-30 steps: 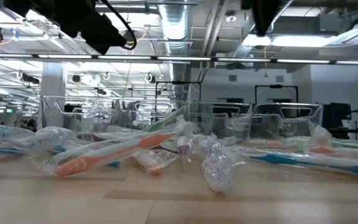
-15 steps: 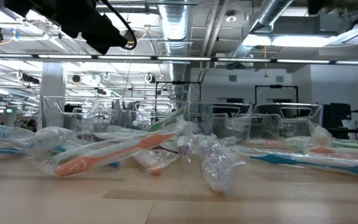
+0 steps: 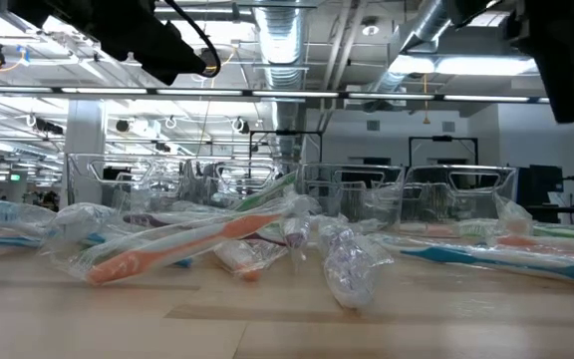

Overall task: Pick & Place Toothbrushes
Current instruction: Put the orange toothbrush into the right transparent bin

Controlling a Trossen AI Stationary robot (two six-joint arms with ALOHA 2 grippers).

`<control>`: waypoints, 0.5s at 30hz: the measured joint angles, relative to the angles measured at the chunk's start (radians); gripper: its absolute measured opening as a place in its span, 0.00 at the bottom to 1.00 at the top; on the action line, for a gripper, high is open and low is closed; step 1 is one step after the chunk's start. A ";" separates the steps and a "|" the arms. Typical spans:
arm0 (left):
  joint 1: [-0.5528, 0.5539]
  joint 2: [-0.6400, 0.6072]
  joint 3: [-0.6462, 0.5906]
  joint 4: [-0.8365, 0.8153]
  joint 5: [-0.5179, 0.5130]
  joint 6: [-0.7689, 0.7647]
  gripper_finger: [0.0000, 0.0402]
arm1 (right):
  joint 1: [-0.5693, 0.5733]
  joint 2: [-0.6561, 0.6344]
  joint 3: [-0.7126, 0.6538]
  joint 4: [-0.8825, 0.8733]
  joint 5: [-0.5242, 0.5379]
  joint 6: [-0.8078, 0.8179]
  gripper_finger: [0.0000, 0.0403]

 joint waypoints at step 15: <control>0.003 0.000 0.000 0.000 0.000 -0.006 0.31 | -0.042 0.000 -0.134 0.175 -0.102 -0.039 0.32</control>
